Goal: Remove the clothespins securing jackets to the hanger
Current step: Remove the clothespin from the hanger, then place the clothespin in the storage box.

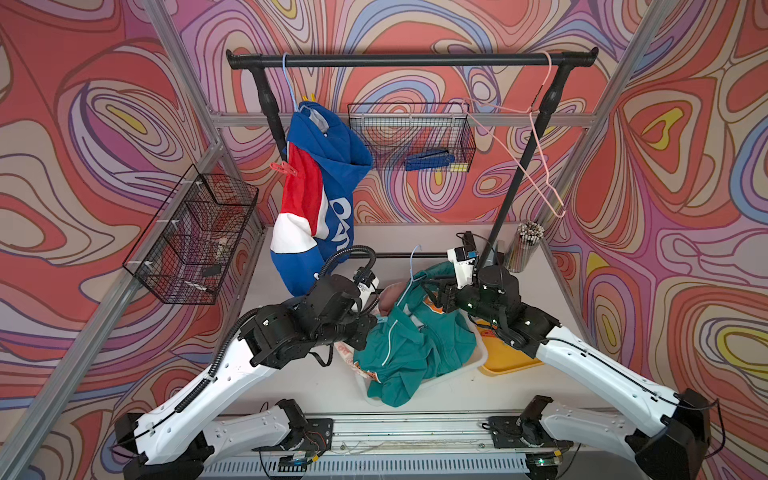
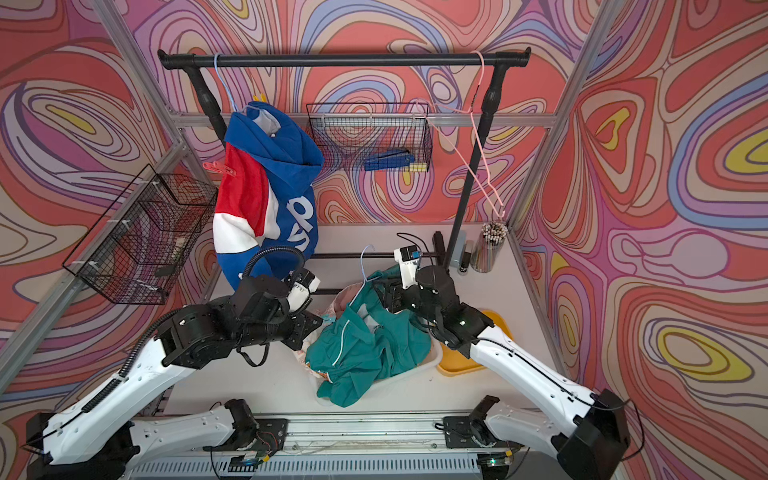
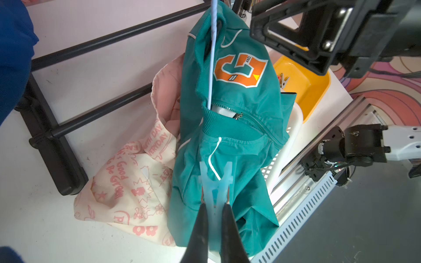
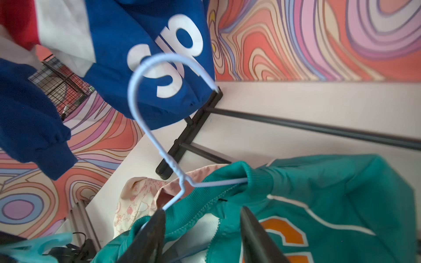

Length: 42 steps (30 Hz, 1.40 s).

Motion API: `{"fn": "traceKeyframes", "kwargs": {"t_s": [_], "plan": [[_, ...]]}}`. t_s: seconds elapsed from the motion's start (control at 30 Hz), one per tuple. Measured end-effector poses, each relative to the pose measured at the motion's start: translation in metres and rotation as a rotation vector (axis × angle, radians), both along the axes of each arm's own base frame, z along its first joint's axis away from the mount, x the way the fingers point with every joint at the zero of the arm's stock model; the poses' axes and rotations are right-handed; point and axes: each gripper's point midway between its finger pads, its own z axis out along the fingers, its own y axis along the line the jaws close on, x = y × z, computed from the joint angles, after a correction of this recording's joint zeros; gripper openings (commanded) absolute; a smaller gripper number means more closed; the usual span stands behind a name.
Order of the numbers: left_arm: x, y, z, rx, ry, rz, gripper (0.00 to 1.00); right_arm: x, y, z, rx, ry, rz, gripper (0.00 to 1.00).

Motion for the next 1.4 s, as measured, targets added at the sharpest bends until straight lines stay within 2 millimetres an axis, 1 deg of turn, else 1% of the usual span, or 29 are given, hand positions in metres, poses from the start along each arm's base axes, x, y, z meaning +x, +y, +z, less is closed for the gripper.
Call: {"fn": "traceKeyframes", "kwargs": {"t_s": [0.07,0.1,0.2,0.3,0.4,0.5,0.6,0.7,0.9,1.07,1.3,1.4], "plan": [[0.002,-0.001,0.001,-0.012,0.016,-0.007,0.0,-0.011,0.006,0.015,-0.018,-0.048,0.032,0.6],[0.003,-0.001,0.0,-0.016,0.028,-0.009,0.0,-0.019,0.012,0.021,-0.033,-0.072,0.061,0.59],[0.009,-0.003,-0.004,-0.029,0.075,-0.027,0.0,-0.046,0.037,0.029,-0.09,-0.135,0.167,0.56],[0.012,-0.008,-0.006,-0.036,0.111,-0.059,0.0,-0.07,0.059,0.022,-0.16,-0.175,0.27,0.52],[0.013,-0.015,-0.01,-0.054,0.149,-0.101,0.0,-0.081,0.075,0.009,-0.239,-0.195,0.328,0.48],[0.013,-0.018,-0.014,-0.074,0.194,-0.134,0.0,-0.085,0.084,-0.007,-0.324,-0.206,0.353,0.47],[0.01,-0.022,-0.016,-0.085,0.221,-0.17,0.0,-0.088,0.09,-0.015,-0.383,-0.219,0.37,0.46],[0.006,-0.024,-0.016,-0.093,0.232,-0.197,0.0,-0.089,0.09,-0.018,-0.412,-0.231,0.378,0.47],[0.004,-0.026,-0.015,-0.105,0.238,-0.217,0.0,-0.09,0.09,-0.015,-0.438,-0.25,0.389,0.46],[0.004,-0.026,-0.017,-0.105,0.246,-0.219,0.0,-0.09,0.093,-0.018,-0.46,-0.252,0.403,0.41],[0.003,-0.028,-0.019,-0.107,0.259,-0.228,0.0,-0.09,0.099,-0.03,-0.498,-0.232,0.422,0.37],[0.003,-0.028,-0.019,-0.106,0.254,-0.232,0.0,-0.09,0.1,-0.031,-0.496,-0.227,0.42,0.34]]}}
